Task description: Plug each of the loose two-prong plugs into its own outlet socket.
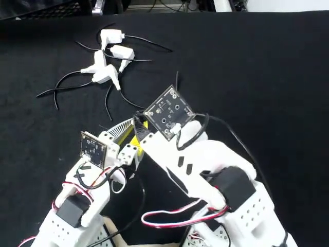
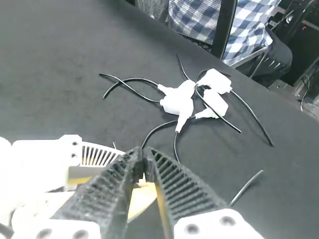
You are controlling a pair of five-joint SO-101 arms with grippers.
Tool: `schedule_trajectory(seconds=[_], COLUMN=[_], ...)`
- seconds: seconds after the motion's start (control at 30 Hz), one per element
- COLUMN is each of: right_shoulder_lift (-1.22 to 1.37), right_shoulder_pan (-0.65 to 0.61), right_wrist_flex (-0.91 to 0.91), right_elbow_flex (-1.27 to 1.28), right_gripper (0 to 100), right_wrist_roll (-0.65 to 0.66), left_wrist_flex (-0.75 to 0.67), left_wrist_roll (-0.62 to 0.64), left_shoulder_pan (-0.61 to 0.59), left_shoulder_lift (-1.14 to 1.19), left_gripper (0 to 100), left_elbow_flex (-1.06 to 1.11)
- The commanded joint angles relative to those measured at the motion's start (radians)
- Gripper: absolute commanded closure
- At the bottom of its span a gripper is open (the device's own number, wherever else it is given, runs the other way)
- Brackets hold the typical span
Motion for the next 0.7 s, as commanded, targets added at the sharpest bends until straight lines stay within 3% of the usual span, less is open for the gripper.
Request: schedule_trajectory(seconds=[0.0, 0.13, 0.33, 0.67], right_shoulder_lift=[0.008, 0.024, 0.044, 0.038], right_shoulder_pan=[0.011, 0.051, 0.054, 0.089], right_wrist_flex=[-0.069, -0.127, -0.14, -0.216], right_elbow_flex=[0.033, 0.064, 0.07, 0.154], right_gripper=[98.7, 98.7, 98.7, 98.7], right_wrist_roll=[0.012, 0.031, 0.091, 0.107], left_wrist_flex=[0.003, 0.009, 0.153, 0.166], left_wrist_roll=[0.006, 0.006, 0.006, 0.006], left_shoulder_pan=[0.013, 0.012, 0.044, 0.039], left_shoulder_lift=[-0.012, -0.012, -0.012, -0.012], left_gripper=[97, 97, 97, 97], left_elbow_flex=[-0.024, -0.025, -0.124, -0.145])
